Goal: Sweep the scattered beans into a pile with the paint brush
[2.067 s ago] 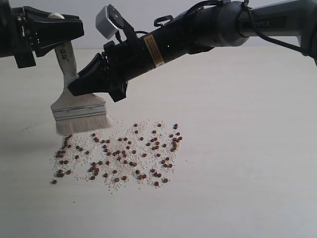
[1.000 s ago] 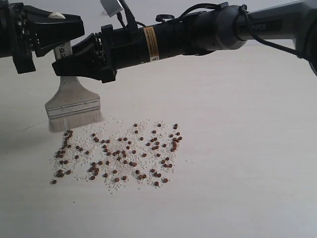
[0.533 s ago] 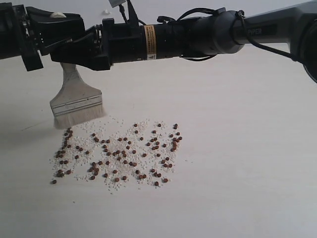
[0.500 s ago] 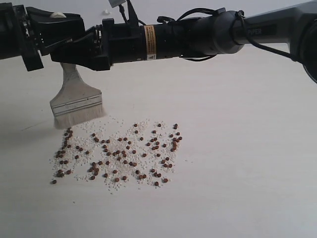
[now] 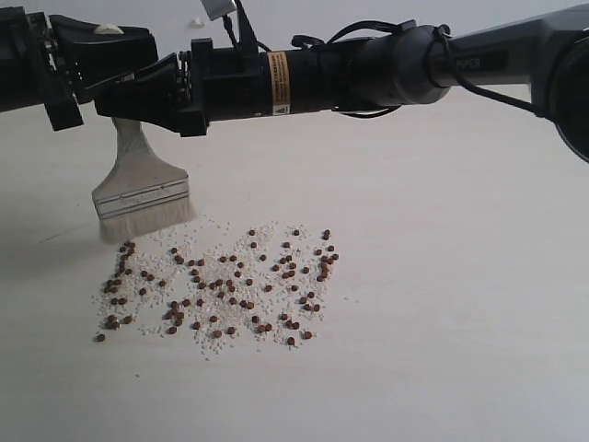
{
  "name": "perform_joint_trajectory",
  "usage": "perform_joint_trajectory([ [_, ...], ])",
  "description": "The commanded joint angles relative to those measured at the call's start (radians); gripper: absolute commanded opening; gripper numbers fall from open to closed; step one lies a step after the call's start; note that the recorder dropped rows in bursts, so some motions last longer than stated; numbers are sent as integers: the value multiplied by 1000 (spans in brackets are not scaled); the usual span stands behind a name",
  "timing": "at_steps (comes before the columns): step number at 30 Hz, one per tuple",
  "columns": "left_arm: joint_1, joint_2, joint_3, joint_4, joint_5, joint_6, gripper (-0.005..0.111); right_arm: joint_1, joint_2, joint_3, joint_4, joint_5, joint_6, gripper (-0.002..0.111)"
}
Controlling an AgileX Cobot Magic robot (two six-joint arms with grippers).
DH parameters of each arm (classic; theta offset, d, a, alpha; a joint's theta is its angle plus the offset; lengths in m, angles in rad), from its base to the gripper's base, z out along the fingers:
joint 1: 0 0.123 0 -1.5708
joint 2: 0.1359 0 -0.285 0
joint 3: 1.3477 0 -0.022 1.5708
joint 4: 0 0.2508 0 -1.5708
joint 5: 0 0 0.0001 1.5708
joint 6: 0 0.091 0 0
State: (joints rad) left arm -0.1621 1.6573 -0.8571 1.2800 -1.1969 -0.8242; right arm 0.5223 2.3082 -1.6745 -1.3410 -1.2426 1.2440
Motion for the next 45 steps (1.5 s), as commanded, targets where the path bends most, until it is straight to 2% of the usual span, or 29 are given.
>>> perform_joint_trajectory([
  [1, 1, -4, -6, -43, -24, 14, 0, 1, 13, 1, -9, 21, 16, 0],
  [5, 1, -4, -6, -55, -24, 12, 0, 1, 13, 1, -9, 21, 16, 0],
  [7, 1, -4, -6, -69, -24, -1, 6, 1, 13, 1, -9, 21, 16, 0],
  [10, 1, -4, -6, -100, -24, -2, 22, 1, 13, 1, -26, 21, 16, 0],
  [14, 1, -4, -6, -132, -24, -2, 59, 1, 13, 1, -26, 21, 16, 0],
  [16, 1, -4, -6, -132, -24, -7, 71, 1, 13, 1, -26, 21, 16, 0],
  [18, 1, -4, -6, -132, -24, -8, 75, 1, 13, 1, -26, 33, 16, 0],
  [21, 2, -6, -6, -136, -24, -8, 73, 1, 8, 1, -26, 128, 16, 0],
  [25, 22, -7, -6, -136, -24, -8, 67, 1, -37, 1, -29, 367, 4, 0],
  [31, 109, -7, -6, -136, -24, -90, 48, 1, -146, 1, -82, 768, -32, 0],
  [34, 150, -7, -6, -136, -24, -117, 29, 1, -200, 1, -84, 923, -55, 0],
  [36, 174, -7, -6, -136, -24, -151, 7, 1, -228, 1, -84, 1040, -55, 0],
  [37, 183, -7, -6, -136, -24, -158, 0, 1, -237, 1, -84, 1094, -55, 0],
  [38, 188, -7, -6, -136, -19, -172, 0, 1, -247, 3, -84, 1143, -55, 0],
  [40, 189, -19, -6, -160, 122, -224, 0, 1, -257, 12, -74, 1200, -47, 0],
  [42, 182, -56, 7, -194, 334, -229, 0, 1, -270, 29, -71, 1214, -23, 0],
  [45, 176, -153, 57, -347, 630, -179, 0, 1, -279, 58, -71, 1210, 0, 0],
])
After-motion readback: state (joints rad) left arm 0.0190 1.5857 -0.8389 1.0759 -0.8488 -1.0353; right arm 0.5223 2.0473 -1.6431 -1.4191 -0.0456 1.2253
